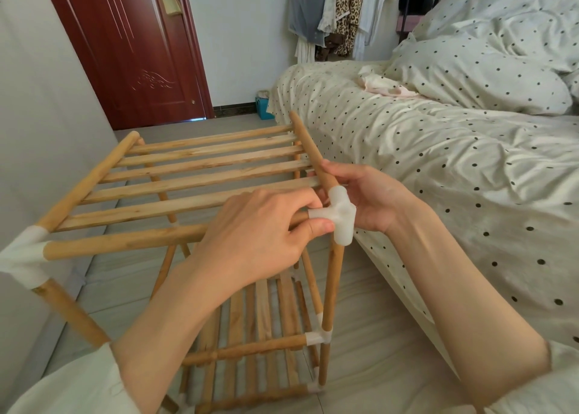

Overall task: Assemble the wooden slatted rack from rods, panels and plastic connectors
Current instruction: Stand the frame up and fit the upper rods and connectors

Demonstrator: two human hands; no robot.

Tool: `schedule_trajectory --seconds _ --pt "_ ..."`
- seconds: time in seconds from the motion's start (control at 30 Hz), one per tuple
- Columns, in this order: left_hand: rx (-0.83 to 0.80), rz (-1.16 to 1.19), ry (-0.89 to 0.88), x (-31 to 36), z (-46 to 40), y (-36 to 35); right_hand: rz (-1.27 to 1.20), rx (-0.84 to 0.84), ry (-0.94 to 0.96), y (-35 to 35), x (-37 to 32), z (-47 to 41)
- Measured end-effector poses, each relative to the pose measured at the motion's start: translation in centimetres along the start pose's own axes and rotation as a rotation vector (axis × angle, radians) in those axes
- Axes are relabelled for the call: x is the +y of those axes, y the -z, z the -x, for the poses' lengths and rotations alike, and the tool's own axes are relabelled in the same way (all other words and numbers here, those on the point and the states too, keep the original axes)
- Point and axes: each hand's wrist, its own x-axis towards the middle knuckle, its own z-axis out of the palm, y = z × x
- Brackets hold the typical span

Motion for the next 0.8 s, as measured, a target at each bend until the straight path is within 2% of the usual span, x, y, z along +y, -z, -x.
schedule_trajectory --seconds 0.33,0.8 --pt "0.044 -0.075 0.043 0.1 0.2 -0.3 0.045 -0.02 0.026 0.3 0.6 -0.8" --pt "0.043 -0.093 0.076 -0.1 0.7 0.1 0.057 0.059 0.056 -0.6 0.8 -0.9"
